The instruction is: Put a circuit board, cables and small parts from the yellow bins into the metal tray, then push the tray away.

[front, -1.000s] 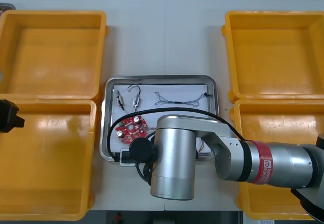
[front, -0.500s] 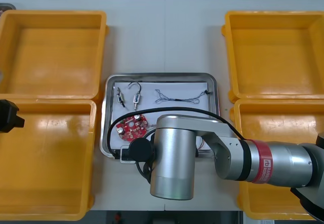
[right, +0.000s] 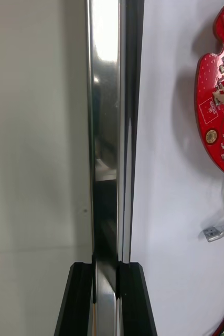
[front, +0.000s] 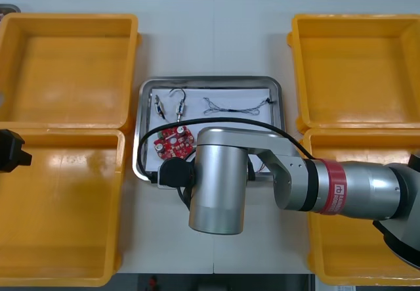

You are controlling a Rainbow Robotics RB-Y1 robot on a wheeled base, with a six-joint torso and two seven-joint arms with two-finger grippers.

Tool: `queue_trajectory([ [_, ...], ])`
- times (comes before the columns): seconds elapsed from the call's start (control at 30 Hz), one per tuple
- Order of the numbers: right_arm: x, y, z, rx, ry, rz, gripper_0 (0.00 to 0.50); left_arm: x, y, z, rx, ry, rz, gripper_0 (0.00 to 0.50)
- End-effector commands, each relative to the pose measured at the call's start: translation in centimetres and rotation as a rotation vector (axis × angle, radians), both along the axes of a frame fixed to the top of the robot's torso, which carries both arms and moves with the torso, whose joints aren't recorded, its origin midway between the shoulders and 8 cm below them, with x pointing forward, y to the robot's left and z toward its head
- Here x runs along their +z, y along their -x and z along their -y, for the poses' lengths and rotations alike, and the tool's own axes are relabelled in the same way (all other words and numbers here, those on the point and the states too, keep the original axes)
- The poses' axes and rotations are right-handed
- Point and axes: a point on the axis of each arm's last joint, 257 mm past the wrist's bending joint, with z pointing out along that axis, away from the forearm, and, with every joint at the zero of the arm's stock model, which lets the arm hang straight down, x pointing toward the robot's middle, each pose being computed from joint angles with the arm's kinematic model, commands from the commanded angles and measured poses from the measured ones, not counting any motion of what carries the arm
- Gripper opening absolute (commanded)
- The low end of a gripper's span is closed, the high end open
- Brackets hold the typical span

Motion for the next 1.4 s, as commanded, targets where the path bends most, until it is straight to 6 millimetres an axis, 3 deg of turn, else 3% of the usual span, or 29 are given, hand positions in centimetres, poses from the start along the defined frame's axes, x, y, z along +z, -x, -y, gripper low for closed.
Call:
queue_trajectory([
  [0.03,3.5,-3.0,-1.3,0.016,-0.017,0.05,0.0,1.2,0.5,-1.4,-0.005,-0.05,0.016,0.5],
  [0.67,8.6,-10.0,-2.8,-0.002,-0.029,0.153,0.0,1.2,0.5,-1.4,-0.005,-0.05,0.016,0.5],
  [1.4,11.3,-15.5,-3.8,0.02,-0.051,0.214,0.0,1.2,0.5,-1.4,-0.005,-0.05,0.016,0.5],
])
